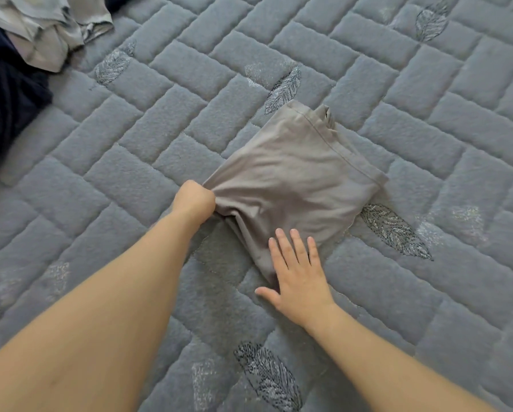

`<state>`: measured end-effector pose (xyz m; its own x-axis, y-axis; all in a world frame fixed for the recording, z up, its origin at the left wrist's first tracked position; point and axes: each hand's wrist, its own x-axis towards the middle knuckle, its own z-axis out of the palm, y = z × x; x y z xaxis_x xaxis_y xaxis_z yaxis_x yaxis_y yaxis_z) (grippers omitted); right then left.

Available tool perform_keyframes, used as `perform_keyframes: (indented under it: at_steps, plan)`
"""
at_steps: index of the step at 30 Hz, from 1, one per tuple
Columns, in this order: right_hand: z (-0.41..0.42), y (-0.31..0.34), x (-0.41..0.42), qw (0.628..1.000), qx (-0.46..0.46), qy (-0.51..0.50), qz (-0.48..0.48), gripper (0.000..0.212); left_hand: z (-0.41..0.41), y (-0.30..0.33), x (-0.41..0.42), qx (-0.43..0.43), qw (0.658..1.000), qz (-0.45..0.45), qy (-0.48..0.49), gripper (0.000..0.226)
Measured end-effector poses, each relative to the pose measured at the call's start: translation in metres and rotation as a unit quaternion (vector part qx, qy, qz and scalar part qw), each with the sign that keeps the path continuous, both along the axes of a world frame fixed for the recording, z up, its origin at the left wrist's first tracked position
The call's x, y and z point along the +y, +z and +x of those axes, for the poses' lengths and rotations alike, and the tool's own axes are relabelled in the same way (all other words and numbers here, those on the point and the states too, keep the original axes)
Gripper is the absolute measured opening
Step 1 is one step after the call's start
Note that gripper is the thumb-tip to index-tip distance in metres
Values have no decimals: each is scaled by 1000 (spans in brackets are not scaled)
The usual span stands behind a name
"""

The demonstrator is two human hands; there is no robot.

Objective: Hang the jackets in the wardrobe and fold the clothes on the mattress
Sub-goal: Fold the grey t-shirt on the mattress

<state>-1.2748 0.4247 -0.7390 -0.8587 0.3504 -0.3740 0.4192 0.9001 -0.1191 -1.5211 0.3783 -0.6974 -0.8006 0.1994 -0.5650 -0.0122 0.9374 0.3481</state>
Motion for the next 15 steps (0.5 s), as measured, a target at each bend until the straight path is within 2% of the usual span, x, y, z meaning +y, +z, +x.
perform_keyframes:
  at_steps: [2,4,5,7,9,10,11,13,14,15]
  plan:
    - [-7,10,6,999,44,-1,-16,61,5,9,-10,32,999,-4,-7,7]
    - [-12,18,11,995,88,-18,-49,26,9,14,-24,45,999,-9,-30,14]
    - [-11,23,14,993,96,-35,-60,16,14,16,-34,42,998,-21,-34,18]
    - [-5,37,21,994,66,-35,-80,7,30,18,-57,60,992,-86,-74,21]
    - [7,48,29,994,29,14,-108,4,64,20,-77,189,956,-129,-184,25]
    - [13,52,33,992,17,45,-118,2,82,18,-84,239,929,-100,-263,34]
    - [22,57,38,989,2,74,-124,3,100,16,-93,245,904,-49,-347,49]
    - [44,61,49,985,-36,101,-133,5,131,9,-109,124,858,-23,-497,85]
    - [56,61,54,985,-49,91,-142,7,142,4,-115,59,845,-55,-529,97]
    - [67,60,60,984,-54,73,-150,8,150,-3,-119,32,838,-90,-537,106]
